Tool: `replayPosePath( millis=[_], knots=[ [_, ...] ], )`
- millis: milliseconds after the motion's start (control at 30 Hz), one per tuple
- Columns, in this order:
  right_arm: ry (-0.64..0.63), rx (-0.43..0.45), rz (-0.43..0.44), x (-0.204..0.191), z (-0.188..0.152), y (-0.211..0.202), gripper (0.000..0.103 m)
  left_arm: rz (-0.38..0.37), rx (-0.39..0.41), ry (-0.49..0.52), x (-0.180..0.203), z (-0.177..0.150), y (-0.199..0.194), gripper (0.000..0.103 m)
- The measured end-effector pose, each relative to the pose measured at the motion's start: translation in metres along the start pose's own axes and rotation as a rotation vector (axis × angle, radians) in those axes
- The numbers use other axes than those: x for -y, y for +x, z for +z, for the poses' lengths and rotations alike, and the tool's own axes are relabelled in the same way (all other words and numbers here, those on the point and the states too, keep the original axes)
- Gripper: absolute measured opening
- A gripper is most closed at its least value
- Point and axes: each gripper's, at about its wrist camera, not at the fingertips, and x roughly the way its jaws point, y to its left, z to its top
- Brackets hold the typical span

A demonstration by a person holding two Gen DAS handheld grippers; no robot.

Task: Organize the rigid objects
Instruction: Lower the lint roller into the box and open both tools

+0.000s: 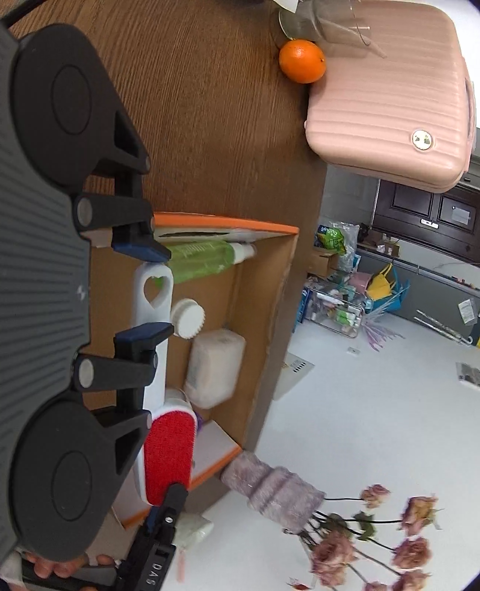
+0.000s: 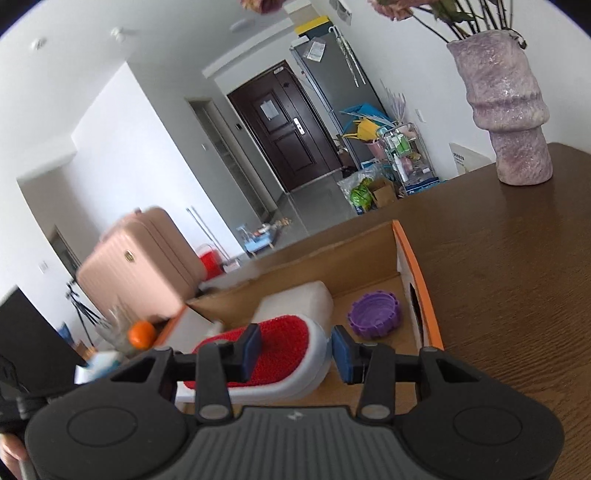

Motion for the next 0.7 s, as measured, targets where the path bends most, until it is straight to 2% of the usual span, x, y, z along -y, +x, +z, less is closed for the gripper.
replayPosePath(
  millis=[100,200,300,367,500,567,633,700],
  knots=[
    [-0.055,-0.002,-0.034,-0.004,-0.009,0.007,0.042,0.028,0.012,0.055,0.006,-0.004,-0.001,0.041],
    [-0.123,-0.003,-0.057,-0.012,-0.017,0.009,0.043,0.04,0.021,0.085,0.012,-0.008,0.0,0.04],
    [-0.154,-0.006,-0.025,-0.02,-0.019,0.005,0.042,0.044,0.015,0.083,0.015,-0.01,-0.003,0.041],
    [-0.198,0.01,-0.047,-0.028,-0.019,-0.003,0.043,0.06,0.017,0.079,0.018,-0.012,-0.01,0.041],
    [-0.223,0.043,-0.044,-0.038,-0.013,-0.036,0.043,0.079,0.029,0.065,0.021,-0.019,-0.033,0.041],
    [-0.231,0.068,-0.05,-0.042,-0.009,-0.058,0.047,0.084,0.036,0.065,0.024,-0.025,-0.05,0.041],
    [-0.246,0.093,-0.064,-0.047,-0.006,-0.08,0.051,0.098,0.061,0.07,0.027,-0.031,-0.071,0.043],
    [-0.281,0.117,-0.083,-0.055,-0.009,-0.102,0.052,0.129,0.105,0.084,0.032,-0.039,-0.094,0.05]
  ],
)
